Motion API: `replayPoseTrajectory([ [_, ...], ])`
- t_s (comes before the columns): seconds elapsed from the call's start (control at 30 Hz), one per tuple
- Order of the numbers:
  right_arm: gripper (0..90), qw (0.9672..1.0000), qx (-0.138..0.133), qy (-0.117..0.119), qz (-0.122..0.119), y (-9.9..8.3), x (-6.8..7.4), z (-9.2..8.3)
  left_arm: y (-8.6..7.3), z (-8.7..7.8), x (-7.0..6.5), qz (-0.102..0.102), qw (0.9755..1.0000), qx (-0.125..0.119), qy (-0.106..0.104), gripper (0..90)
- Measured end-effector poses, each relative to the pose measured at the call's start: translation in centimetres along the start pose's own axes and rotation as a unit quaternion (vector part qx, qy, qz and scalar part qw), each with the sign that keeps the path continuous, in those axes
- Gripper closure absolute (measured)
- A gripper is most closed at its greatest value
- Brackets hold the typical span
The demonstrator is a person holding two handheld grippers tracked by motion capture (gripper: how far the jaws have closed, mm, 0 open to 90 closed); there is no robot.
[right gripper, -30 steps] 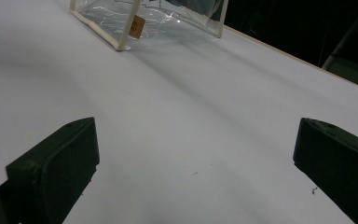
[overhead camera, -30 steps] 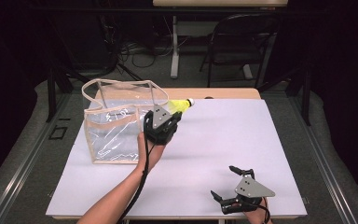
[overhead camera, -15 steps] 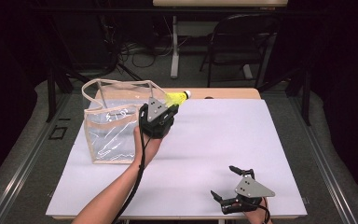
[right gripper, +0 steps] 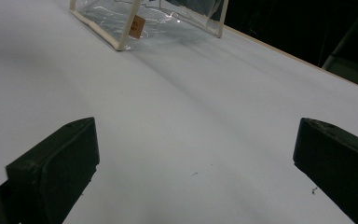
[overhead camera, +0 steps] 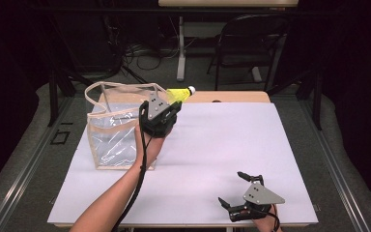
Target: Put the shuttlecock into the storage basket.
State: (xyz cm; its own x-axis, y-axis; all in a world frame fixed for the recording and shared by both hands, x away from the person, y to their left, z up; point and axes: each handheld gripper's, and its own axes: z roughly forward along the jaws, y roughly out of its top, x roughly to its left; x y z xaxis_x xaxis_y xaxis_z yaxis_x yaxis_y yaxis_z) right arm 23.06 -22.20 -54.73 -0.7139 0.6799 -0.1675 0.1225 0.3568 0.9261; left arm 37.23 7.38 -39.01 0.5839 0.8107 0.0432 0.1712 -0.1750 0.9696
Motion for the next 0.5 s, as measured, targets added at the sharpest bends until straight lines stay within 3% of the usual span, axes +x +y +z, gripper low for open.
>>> replayPoseTrajectory([
  [0.5,0.0,1.0,0.001,0.0,0.002,0.0,0.0,0.0,1.1,-0.8,1.4,-0.004,0.9998,-0.012,0.017,89.6],
])
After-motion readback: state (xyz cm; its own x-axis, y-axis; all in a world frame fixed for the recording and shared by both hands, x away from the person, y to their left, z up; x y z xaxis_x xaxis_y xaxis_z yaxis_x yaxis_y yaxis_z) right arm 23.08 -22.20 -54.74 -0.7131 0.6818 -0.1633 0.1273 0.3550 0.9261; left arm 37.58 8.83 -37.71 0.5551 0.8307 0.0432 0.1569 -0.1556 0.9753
